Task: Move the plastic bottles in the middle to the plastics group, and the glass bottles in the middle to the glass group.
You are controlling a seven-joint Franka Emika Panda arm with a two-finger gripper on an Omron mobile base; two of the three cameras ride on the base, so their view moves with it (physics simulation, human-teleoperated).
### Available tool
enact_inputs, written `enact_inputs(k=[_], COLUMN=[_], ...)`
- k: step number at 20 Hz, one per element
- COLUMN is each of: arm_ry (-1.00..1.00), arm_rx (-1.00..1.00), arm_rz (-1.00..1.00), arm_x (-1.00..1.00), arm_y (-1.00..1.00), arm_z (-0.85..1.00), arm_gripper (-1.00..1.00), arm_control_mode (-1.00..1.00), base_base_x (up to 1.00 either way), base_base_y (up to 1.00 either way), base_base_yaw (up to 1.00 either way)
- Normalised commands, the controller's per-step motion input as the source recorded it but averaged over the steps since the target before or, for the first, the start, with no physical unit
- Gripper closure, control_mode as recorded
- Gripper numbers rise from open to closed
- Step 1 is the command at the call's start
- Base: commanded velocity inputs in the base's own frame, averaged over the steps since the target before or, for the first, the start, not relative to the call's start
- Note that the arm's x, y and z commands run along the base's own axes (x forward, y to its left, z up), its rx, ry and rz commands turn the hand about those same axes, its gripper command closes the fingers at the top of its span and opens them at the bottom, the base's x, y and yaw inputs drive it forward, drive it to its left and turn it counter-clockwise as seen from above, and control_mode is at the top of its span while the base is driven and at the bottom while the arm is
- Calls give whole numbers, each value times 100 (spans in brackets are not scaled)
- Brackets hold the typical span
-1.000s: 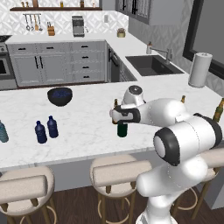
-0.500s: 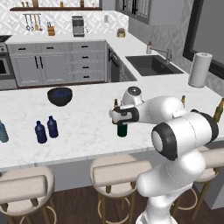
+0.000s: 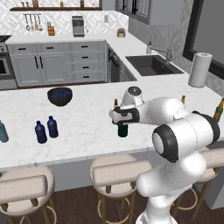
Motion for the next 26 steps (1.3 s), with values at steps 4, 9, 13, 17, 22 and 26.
enact_inputs(k=[4,9,13,17,22,26], arm_ry=[-4,-1,0,0,3,11], arm_rx=[1,5,4,1,0,-3], arm_rz=[0,-2,-4,-6,-8,-7], arm_x=[-75,-54,-7,0,5,18], arm_y=[-18,-52,-84,-99,-99,-84], arm_z=[34,63,71,54,7,-10], arm_gripper=[100,100,100,100,100,100], arm_control_mode=[-100,-100,-100,-100,-100,-100], base_base_x=[0,0,0,0,0,0], base_base_y=[0,0,0,0,0,0], base_base_yaw=[0,0,0,0,0,0])
